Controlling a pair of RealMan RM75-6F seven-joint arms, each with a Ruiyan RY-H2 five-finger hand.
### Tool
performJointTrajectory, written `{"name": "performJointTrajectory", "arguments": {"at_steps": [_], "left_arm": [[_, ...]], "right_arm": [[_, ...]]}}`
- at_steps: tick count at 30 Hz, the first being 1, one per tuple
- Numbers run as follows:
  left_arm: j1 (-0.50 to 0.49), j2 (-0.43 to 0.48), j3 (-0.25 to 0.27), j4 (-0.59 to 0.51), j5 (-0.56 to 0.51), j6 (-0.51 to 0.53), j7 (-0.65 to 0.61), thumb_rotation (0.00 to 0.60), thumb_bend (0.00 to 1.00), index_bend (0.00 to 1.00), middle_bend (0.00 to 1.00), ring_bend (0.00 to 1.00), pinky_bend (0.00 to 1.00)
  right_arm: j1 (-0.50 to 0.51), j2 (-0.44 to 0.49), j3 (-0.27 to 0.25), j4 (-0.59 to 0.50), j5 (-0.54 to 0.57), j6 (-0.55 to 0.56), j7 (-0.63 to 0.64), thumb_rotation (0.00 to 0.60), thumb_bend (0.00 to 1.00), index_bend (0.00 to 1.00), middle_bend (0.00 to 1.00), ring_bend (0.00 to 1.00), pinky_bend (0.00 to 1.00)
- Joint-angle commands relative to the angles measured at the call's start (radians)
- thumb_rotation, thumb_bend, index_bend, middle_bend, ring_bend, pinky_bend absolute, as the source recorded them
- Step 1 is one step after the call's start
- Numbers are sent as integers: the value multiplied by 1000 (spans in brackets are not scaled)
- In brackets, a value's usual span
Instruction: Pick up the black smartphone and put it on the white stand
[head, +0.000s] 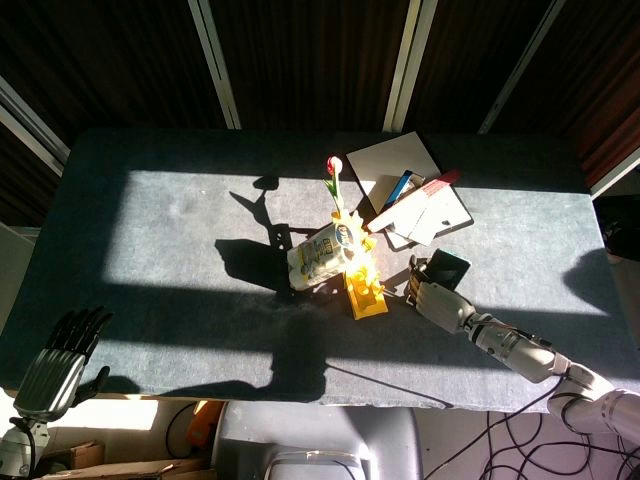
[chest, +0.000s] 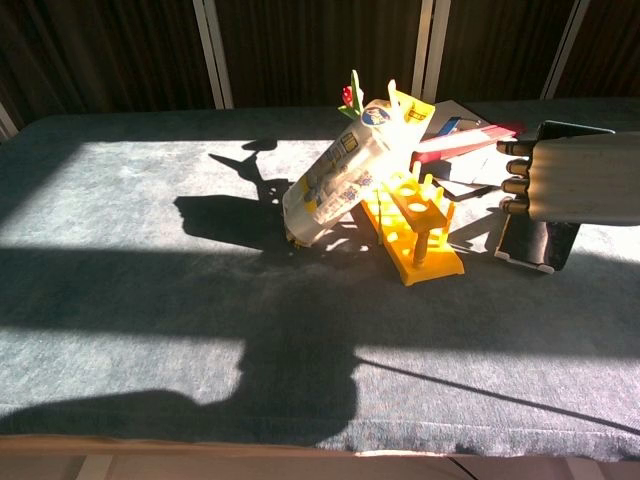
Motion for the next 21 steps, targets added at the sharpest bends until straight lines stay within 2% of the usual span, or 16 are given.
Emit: {"name": "performJointTrajectory", "arguments": {"at_steps": [1, 8, 21], "left_arm": [[0, 0, 0, 0, 0, -1, 0, 600, 370, 0, 23, 15, 73], [0, 0, 1, -1, -1, -2, 1, 600, 370, 0, 28, 15, 73], [-2, 0, 2, -2, -2, -7, 4, 600, 371, 0, 32, 21, 74]], "right_arm": [[-1, -3, 0, 3, 0, 1, 2, 600, 399, 966, 703, 565, 292], [-4, -7, 1, 14, 4, 4, -1, 600, 399, 930, 702, 557, 292], [-9, -17, 6, 17, 25, -10, -16, 600, 399, 650, 694, 512, 291]]}}
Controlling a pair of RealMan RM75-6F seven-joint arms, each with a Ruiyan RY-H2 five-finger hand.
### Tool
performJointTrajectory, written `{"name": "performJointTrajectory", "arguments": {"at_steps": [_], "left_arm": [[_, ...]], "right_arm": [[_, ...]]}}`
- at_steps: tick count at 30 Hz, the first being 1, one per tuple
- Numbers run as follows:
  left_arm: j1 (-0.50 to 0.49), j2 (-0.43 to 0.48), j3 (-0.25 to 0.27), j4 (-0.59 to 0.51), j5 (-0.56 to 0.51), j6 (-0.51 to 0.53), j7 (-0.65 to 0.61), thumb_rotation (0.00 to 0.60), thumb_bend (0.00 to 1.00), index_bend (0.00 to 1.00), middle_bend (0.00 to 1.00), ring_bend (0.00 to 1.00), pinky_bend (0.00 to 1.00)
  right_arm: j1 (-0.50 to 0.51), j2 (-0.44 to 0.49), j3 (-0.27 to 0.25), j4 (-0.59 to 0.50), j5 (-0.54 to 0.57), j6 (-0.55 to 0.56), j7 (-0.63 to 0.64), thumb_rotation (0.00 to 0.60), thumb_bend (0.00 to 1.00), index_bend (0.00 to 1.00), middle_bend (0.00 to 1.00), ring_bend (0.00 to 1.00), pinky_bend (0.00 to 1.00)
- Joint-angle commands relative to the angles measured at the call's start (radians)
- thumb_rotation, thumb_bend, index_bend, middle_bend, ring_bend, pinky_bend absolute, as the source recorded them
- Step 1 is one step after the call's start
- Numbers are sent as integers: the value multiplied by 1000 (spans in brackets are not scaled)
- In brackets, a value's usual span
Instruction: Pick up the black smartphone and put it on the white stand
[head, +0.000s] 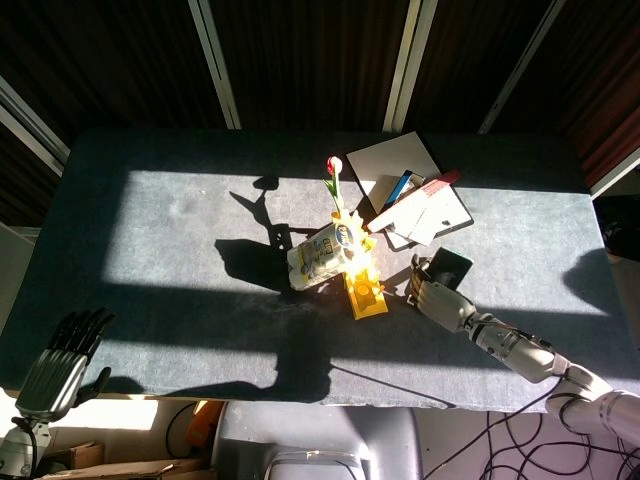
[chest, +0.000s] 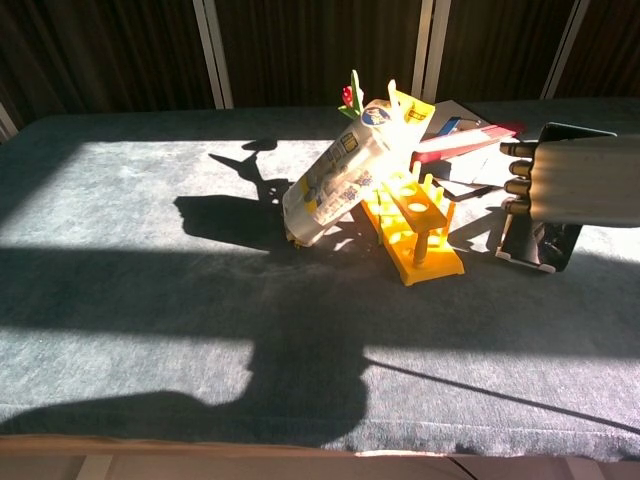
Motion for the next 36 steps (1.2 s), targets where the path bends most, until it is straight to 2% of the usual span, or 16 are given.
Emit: {"name": "performJointTrajectory", "arguments": {"at_steps": [1, 8, 13, 17, 25, 28, 36], "left_arm": [[0, 0, 0, 0, 1, 0, -1, 600, 371, 0, 32, 21, 74], [0, 0, 1, 1, 1, 0, 0, 600, 372, 0, 37, 22, 74], [-2, -1, 1, 0, -1, -5, 3, 600, 371, 0, 39, 24, 74], [-3, -2, 0, 0, -4, -7, 4, 600, 371, 0, 41, 28, 74], [-4, 0, 0, -2, -6, -10, 5, 600, 371, 0, 43, 29, 74], [-4, 0, 0, -3, -6, -10, 5, 600, 372, 0, 44, 30, 74], [-3, 1, 1, -3, -4, -7, 3, 600, 371, 0, 47, 35, 74]], "right_arm": [[-1, -1, 1, -1, 5, -4, -5, 600, 399, 623, 685, 507, 290], [-3, -1, 2, -2, 22, -19, -13, 600, 390, 470, 588, 479, 282], [-9, -3, 14, -7, 50, -28, -40, 600, 385, 326, 471, 405, 262], [-11, -4, 18, -13, 65, -35, -59, 600, 381, 185, 421, 376, 232], [-18, -2, 28, -27, 98, -43, -80, 600, 377, 31, 351, 338, 185], [-20, -1, 30, -34, 110, -46, -91, 600, 376, 0, 327, 318, 167], [-23, 1, 30, -45, 127, -42, -91, 600, 373, 0, 273, 273, 136]]}}
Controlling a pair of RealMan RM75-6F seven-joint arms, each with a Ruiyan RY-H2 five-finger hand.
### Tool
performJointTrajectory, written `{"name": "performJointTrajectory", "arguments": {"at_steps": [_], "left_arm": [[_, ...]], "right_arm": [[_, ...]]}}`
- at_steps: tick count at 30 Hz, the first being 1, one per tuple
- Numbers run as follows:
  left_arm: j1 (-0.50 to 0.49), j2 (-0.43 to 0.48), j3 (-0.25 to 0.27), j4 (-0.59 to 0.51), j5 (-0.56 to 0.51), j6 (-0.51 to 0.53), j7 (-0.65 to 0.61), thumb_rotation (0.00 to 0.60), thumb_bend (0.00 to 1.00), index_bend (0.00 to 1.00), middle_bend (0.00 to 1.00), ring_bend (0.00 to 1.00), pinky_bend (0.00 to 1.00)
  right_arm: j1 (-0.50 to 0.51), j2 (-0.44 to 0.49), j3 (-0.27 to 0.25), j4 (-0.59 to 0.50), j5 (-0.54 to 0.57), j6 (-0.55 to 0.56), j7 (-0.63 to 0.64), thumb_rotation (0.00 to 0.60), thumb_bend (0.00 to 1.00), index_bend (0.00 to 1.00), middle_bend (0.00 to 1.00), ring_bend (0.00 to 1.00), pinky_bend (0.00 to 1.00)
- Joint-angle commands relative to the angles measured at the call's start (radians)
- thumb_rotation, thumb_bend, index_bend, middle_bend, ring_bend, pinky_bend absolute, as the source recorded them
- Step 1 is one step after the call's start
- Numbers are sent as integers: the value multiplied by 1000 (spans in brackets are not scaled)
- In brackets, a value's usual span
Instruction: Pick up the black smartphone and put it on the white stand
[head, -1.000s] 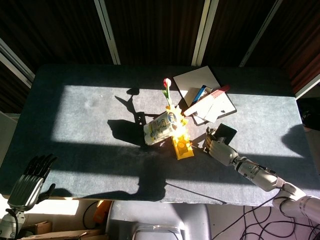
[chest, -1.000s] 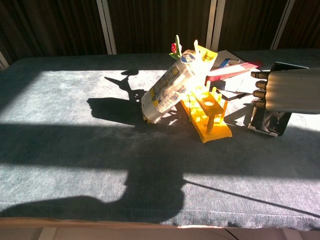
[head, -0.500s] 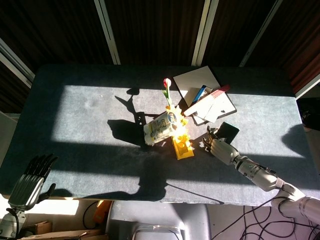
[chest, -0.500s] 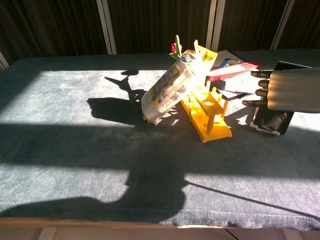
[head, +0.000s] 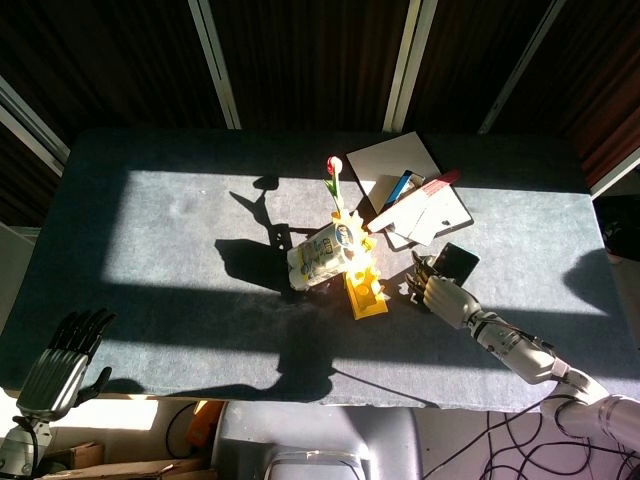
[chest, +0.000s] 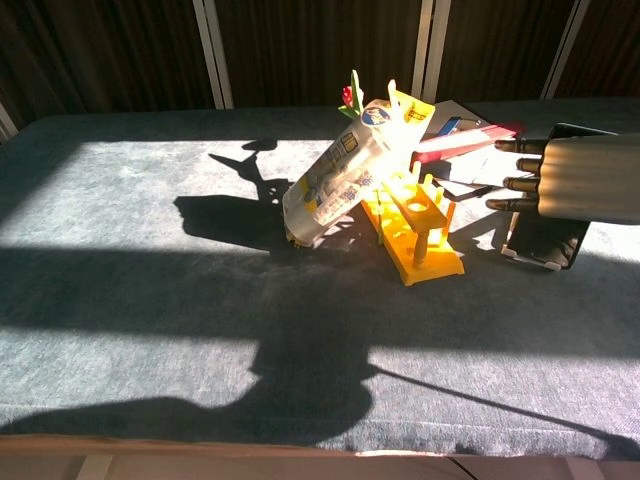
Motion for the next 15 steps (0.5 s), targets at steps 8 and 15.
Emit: {"name": "performJointTrajectory", "arguments": {"at_steps": [8, 15], "left_arm": [[4, 2, 1, 1, 7, 11, -6, 600, 371, 0, 48, 36, 74], [11, 5, 2, 4, 16, 29, -16, 600, 371, 0, 49, 36, 74]], "right_arm": [[-16, 22, -2, -51, -1, 47, 2, 600, 365, 0, 240, 250, 76], [-108, 61, 2, -232, 7, 221, 117, 600, 327, 0, 146, 133, 0]]}}
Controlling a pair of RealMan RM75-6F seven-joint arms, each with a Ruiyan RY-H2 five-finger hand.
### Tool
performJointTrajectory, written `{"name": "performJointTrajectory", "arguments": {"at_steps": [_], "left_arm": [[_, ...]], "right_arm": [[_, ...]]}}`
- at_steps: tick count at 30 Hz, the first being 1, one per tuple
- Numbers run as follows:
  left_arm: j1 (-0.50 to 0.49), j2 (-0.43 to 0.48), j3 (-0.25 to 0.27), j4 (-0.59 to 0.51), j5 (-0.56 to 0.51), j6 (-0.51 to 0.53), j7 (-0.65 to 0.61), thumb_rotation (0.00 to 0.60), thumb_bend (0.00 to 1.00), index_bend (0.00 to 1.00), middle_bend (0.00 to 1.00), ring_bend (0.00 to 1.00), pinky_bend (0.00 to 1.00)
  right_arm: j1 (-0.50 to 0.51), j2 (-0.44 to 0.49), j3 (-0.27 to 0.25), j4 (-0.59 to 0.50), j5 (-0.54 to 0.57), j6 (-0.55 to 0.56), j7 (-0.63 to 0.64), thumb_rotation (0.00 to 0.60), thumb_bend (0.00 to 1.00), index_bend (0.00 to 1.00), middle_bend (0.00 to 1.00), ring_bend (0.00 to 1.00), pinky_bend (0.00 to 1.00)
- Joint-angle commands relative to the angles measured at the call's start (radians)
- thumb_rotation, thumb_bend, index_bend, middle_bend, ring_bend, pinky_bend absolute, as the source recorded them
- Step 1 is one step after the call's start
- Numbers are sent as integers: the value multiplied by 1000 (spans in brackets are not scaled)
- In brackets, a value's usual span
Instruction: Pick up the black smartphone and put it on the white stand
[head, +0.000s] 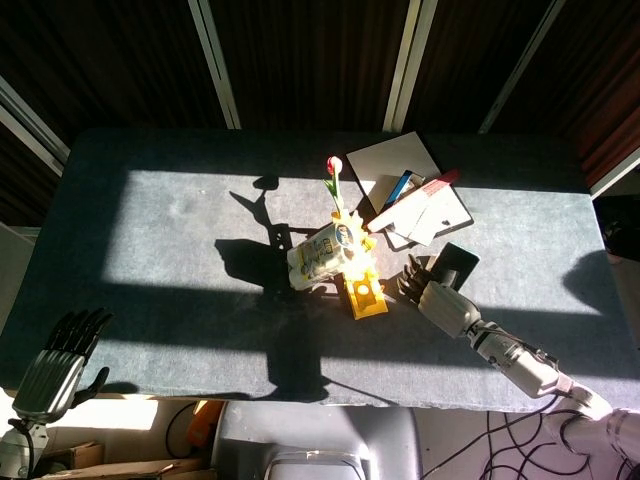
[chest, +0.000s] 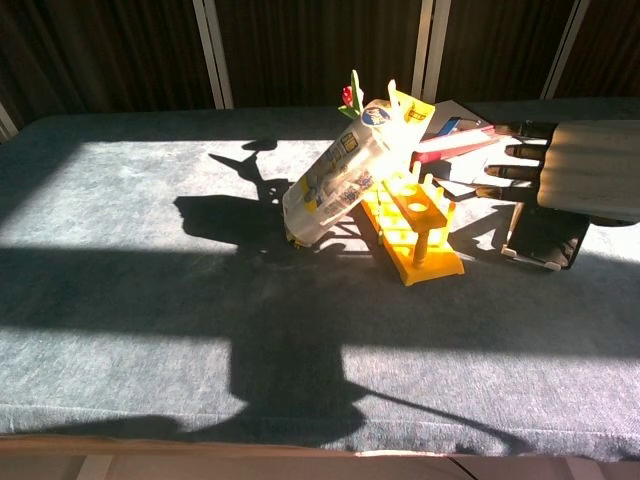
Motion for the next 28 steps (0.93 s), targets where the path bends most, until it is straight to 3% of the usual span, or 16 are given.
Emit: {"name": "performJointTrajectory", "arguments": {"at_steps": [1, 7, 12, 19, 28], "left_arm": [[3, 1, 0, 1, 3, 7, -4, 600, 371, 0, 48, 36, 74], [13, -9, -11, 22, 15, 49, -21, 600, 371, 0, 0, 0, 69], [19, -3, -15, 23, 4, 56, -33, 600, 371, 0, 0, 0, 49], [10, -14, -19, 35, 17, 53, -36, 600, 369, 0, 0, 0, 49], [6, -20, -17, 29, 5, 31, -9, 600, 369, 0, 0, 0, 49]], "right_arm": [[-90, 15, 3, -128, 4, 164, 123, 600, 321, 0, 121, 106, 0], [-297, -20, -26, -227, -8, 501, 380, 600, 320, 0, 3, 1, 0], [-437, -43, -53, -180, 30, 667, 635, 600, 321, 0, 0, 0, 0], [-526, -58, -47, -88, 157, 654, 805, 600, 321, 0, 0, 0, 0], [-536, -40, -12, -76, 159, 643, 881, 600, 320, 0, 0, 0, 0]]}}
